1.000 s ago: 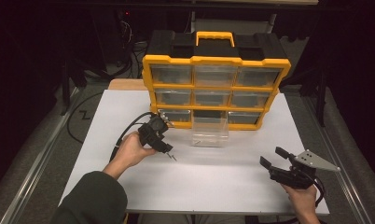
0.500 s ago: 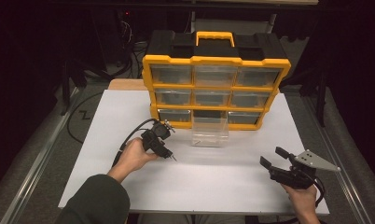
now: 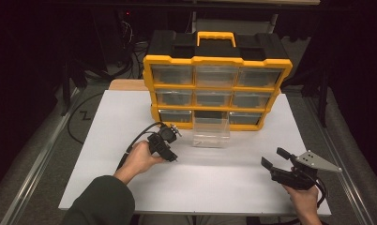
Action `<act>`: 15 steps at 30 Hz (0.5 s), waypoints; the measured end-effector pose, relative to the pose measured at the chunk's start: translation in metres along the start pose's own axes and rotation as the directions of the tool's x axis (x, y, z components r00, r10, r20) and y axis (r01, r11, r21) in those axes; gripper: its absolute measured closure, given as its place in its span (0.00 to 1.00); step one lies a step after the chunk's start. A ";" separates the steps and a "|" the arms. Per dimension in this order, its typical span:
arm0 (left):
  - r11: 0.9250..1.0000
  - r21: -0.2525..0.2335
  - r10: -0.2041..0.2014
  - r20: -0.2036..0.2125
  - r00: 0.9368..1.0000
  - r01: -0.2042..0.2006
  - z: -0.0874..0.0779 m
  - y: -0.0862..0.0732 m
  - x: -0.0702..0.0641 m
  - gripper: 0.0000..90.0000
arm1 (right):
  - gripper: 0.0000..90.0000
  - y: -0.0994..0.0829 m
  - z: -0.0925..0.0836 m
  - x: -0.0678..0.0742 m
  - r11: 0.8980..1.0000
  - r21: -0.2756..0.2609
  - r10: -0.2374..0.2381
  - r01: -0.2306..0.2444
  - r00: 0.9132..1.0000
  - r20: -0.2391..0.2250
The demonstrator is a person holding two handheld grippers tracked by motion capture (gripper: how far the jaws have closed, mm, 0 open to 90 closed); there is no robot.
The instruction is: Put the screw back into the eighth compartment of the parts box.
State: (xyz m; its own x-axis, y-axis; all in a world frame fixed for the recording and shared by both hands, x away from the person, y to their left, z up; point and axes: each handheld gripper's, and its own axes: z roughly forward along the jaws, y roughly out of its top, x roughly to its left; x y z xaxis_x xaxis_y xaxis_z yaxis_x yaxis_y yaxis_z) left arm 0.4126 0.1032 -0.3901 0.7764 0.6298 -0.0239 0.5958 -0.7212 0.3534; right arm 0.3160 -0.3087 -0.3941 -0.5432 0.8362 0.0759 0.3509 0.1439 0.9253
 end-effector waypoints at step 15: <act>0.999 0.034 0.018 0.012 1.000 -0.018 0.011 0.009 -0.008 0.61 | 0.29 0.000 0.000 0.000 1.000 0.000 0.001 -0.001 1.000 -0.001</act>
State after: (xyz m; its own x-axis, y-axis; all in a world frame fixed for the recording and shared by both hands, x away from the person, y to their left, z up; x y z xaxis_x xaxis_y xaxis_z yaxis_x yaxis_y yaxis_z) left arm 0.4145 0.0884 -0.3972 0.7893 0.6133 -0.0288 0.5882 -0.7418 0.3220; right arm 0.3162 -0.3086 -0.3942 -0.5434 0.8359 0.0775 0.3515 0.1427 0.9252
